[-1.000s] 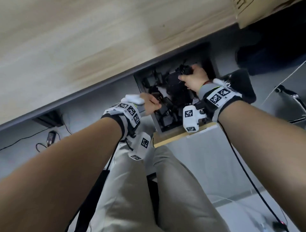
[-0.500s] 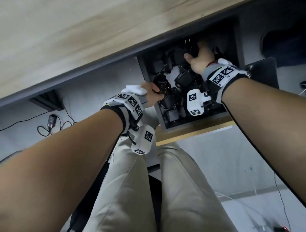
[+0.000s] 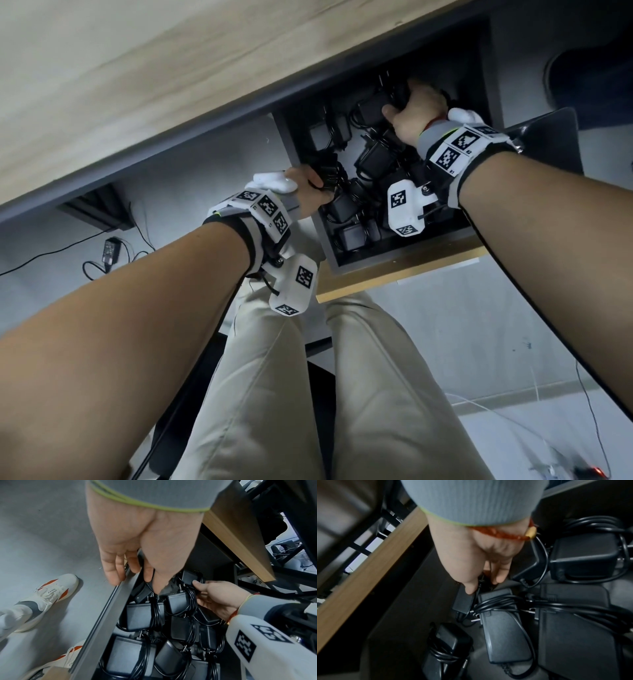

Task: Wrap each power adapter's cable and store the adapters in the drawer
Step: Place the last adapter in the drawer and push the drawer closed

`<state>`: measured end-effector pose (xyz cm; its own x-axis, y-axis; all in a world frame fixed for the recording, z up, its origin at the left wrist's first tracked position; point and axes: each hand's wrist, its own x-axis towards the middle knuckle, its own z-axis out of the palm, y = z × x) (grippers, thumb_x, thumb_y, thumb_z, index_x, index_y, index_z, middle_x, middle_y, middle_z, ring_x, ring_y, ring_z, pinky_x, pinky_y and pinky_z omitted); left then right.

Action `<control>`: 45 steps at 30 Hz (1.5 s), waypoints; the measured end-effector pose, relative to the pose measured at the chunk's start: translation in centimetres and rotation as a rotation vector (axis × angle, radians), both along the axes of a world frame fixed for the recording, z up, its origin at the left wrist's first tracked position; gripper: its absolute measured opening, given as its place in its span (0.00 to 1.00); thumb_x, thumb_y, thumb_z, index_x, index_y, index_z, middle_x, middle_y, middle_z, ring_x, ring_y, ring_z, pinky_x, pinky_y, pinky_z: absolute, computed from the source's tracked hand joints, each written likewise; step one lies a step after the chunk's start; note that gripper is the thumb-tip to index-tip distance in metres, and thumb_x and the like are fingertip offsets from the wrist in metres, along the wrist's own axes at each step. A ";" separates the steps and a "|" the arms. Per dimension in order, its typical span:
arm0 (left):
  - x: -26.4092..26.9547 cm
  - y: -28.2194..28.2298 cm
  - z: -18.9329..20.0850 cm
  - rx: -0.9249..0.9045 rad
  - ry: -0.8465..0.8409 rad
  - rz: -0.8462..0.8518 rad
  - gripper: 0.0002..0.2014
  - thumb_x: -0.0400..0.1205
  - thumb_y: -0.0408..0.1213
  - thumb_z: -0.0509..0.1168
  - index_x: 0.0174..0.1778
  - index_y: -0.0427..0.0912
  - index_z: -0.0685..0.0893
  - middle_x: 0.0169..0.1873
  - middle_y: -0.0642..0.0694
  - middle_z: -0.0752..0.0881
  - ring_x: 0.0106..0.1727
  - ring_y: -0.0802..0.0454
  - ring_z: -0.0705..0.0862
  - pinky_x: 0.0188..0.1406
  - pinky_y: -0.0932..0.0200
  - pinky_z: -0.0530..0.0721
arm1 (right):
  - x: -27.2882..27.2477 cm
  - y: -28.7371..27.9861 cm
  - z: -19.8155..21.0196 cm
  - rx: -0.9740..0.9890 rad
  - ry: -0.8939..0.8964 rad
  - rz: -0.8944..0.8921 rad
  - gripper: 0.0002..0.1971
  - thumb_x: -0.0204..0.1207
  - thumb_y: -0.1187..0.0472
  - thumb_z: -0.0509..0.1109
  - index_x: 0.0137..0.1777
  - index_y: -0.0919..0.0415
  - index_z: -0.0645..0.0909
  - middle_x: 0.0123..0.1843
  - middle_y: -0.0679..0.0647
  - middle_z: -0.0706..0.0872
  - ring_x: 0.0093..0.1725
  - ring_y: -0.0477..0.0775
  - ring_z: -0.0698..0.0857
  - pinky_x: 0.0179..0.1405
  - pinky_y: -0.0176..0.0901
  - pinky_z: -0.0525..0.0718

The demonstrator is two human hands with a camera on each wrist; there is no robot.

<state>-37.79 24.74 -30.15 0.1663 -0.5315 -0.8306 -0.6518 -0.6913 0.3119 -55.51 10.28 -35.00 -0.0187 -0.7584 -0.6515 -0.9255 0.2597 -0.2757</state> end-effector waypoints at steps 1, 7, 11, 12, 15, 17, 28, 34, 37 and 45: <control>-0.1 0.0 0.2 0.000 -0.006 -0.009 0.11 0.76 0.50 0.73 0.51 0.55 0.81 0.45 0.49 0.84 0.40 0.52 0.83 0.37 0.57 0.82 | -0.1 0.1 0.2 0.007 -0.004 0.020 0.28 0.80 0.48 0.69 0.77 0.61 0.71 0.75 0.60 0.78 0.74 0.64 0.76 0.67 0.50 0.76; -0.7 -0.1 1.4 0.020 0.052 -0.026 0.19 0.78 0.47 0.72 0.65 0.55 0.82 0.53 0.47 0.85 0.46 0.49 0.86 0.48 0.53 0.87 | -1.6 1.8 2.0 -0.011 -0.126 -0.048 0.30 0.76 0.47 0.72 0.75 0.57 0.73 0.74 0.59 0.78 0.73 0.61 0.77 0.69 0.45 0.75; -1.6 -0.3 1.9 0.041 0.033 -0.010 0.16 0.77 0.48 0.74 0.58 0.49 0.82 0.49 0.48 0.84 0.43 0.52 0.82 0.40 0.60 0.82 | -3.1 4.1 4.7 0.008 -0.212 -0.147 0.19 0.76 0.52 0.74 0.66 0.55 0.81 0.64 0.53 0.85 0.64 0.54 0.83 0.63 0.39 0.78; -2.0 -0.2 2.4 0.038 0.034 -0.007 0.15 0.76 0.48 0.75 0.55 0.49 0.82 0.49 0.48 0.85 0.44 0.51 0.83 0.44 0.58 0.83 | -3.7 5.0 5.6 0.035 -0.219 -0.155 0.17 0.75 0.53 0.74 0.63 0.54 0.83 0.61 0.51 0.87 0.60 0.52 0.84 0.60 0.37 0.78; -2.8 -0.3 3.5 0.021 0.053 0.008 0.12 0.77 0.46 0.74 0.53 0.48 0.84 0.49 0.48 0.87 0.45 0.51 0.84 0.47 0.59 0.83 | -5.2 7.1 7.3 0.166 -0.170 -0.209 0.09 0.73 0.55 0.73 0.49 0.57 0.88 0.48 0.53 0.90 0.51 0.56 0.87 0.54 0.42 0.84; -3.4 -0.1 4.3 0.032 0.071 -0.020 0.12 0.79 0.43 0.72 0.57 0.44 0.86 0.49 0.47 0.87 0.46 0.50 0.84 0.47 0.59 0.82 | -6.1 8.9 8.4 0.316 -0.166 -0.353 0.07 0.75 0.58 0.71 0.45 0.62 0.85 0.43 0.60 0.91 0.45 0.61 0.91 0.47 0.51 0.91; -6.7 2.3 6.1 0.192 0.223 0.053 0.15 0.84 0.40 0.67 0.31 0.43 0.78 0.24 0.48 0.80 0.25 0.53 0.76 0.25 0.65 0.77 | -7.6 14.5 11.0 0.628 0.130 -0.091 0.17 0.78 0.53 0.64 0.47 0.66 0.88 0.37 0.60 0.93 0.44 0.59 0.92 0.46 0.44 0.88; -6.9 3.0 6.2 0.305 0.328 0.024 0.14 0.86 0.38 0.64 0.33 0.42 0.77 0.30 0.48 0.80 0.30 0.54 0.78 0.34 0.62 0.77 | -6.5 13.3 11.3 0.508 0.190 0.006 0.13 0.73 0.57 0.66 0.42 0.64 0.89 0.38 0.56 0.92 0.36 0.56 0.86 0.28 0.41 0.75; -6.8 2.8 6.2 0.487 0.437 -0.106 0.20 0.90 0.40 0.54 0.30 0.44 0.69 0.27 0.50 0.72 0.27 0.56 0.70 0.35 0.59 0.69 | -5.7 12.2 11.4 0.421 0.200 -0.013 0.15 0.63 0.50 0.70 0.44 0.59 0.87 0.43 0.55 0.90 0.42 0.59 0.87 0.44 0.44 0.84; -4.0 0.9 6.7 0.089 0.118 -0.388 0.22 0.88 0.46 0.58 0.74 0.36 0.76 0.72 0.40 0.79 0.72 0.42 0.78 0.67 0.57 0.73 | -3.3 9.2 10.6 0.231 -0.015 -0.039 0.12 0.72 0.51 0.69 0.48 0.56 0.89 0.46 0.55 0.89 0.46 0.59 0.86 0.52 0.48 0.87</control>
